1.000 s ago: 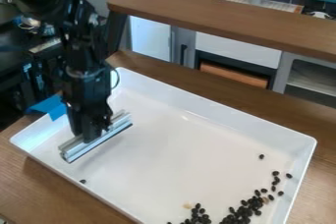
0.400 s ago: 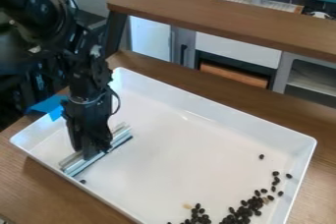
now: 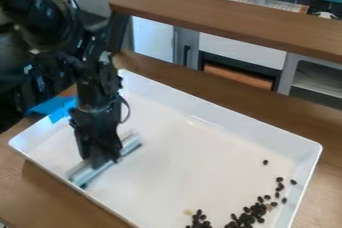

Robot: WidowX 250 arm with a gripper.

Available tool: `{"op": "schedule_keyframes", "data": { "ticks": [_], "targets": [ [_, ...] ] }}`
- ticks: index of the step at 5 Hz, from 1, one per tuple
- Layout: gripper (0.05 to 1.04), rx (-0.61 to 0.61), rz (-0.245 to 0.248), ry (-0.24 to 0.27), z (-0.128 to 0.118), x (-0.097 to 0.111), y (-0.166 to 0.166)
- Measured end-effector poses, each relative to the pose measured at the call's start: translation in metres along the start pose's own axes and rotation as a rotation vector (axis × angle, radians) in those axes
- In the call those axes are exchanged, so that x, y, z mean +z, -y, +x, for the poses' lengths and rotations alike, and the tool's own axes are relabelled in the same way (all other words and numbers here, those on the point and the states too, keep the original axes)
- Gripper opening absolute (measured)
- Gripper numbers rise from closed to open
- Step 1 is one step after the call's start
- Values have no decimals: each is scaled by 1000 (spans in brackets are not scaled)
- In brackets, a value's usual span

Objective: Sweep into pile

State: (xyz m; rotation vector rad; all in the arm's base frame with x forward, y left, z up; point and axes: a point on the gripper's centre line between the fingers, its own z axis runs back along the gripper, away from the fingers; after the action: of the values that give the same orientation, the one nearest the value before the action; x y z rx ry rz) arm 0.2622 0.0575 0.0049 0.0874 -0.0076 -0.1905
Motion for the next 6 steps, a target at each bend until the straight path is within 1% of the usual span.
{"op": "schedule_keyframes", "data": {
  "ticks": [1,2,3,4,5,6],
  "targets": [
    [324,8,-32,-8,-3,2,24],
    [324,26,-37,-9,0,4,43],
    [323,55,-36,2,6,5,62],
    [317,78,-34,10,12,4,73],
    [313,68,-46,17,15,6,99],
    [313,70,-69,6,16,9,124]
  ]
}}
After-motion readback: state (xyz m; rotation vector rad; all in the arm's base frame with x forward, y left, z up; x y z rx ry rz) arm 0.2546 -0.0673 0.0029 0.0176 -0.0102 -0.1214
